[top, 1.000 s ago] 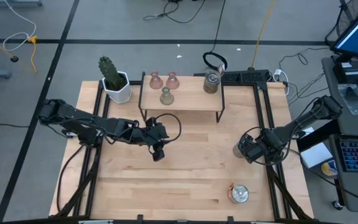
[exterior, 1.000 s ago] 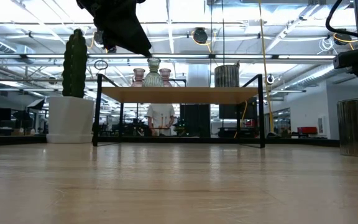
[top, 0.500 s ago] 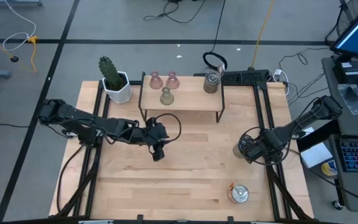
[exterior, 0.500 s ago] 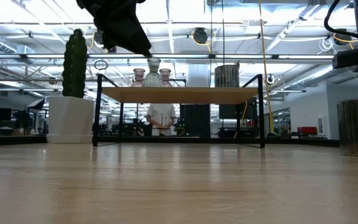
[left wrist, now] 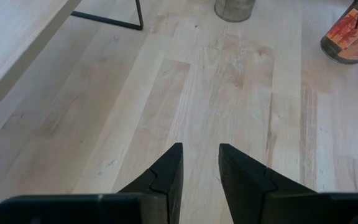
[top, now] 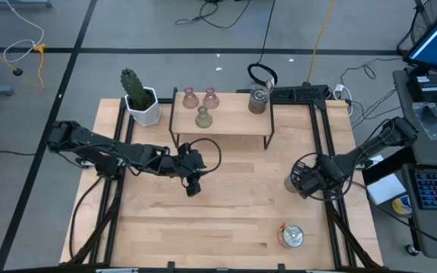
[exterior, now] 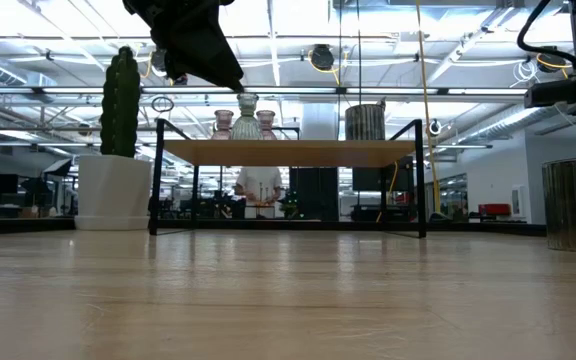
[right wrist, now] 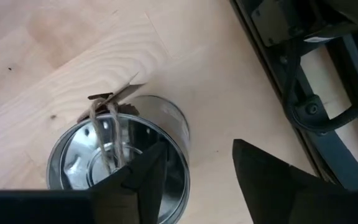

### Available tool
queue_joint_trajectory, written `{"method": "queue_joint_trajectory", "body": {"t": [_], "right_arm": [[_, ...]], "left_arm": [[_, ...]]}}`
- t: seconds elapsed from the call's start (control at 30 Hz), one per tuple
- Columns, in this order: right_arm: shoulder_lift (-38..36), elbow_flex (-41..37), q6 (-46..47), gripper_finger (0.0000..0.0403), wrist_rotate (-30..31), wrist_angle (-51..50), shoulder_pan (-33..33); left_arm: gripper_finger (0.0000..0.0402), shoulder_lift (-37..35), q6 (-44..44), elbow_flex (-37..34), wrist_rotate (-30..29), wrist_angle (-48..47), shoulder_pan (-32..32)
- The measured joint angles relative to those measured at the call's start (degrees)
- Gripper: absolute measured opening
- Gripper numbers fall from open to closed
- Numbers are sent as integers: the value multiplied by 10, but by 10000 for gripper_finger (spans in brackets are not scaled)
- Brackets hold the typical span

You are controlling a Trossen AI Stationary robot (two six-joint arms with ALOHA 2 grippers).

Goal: Pick & Place candle stick holders
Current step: Put the top silver scented candle on the shelf

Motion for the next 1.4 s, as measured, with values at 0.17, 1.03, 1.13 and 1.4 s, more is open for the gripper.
{"method": "queue_joint_trajectory", "body": {"t": [0.17, 1.03, 1.13, 1.4], "right_arm": [[0, -22, -16, 176, 1, 14, -3], [-3, -78, -51, 40, 14, 137, -26], [-4, -77, -58, 17, 12, 134, -28], [-4, -77, -71, 5, 12, 134, -29]], "left_arm": [[104, 0, -2, 0, 0, 0, 0], [104, 0, -4, 0, 0, 0, 0], [104, 0, -4, 0, 0, 0, 0], [104, 0, -4, 0, 0, 0, 0]]}}
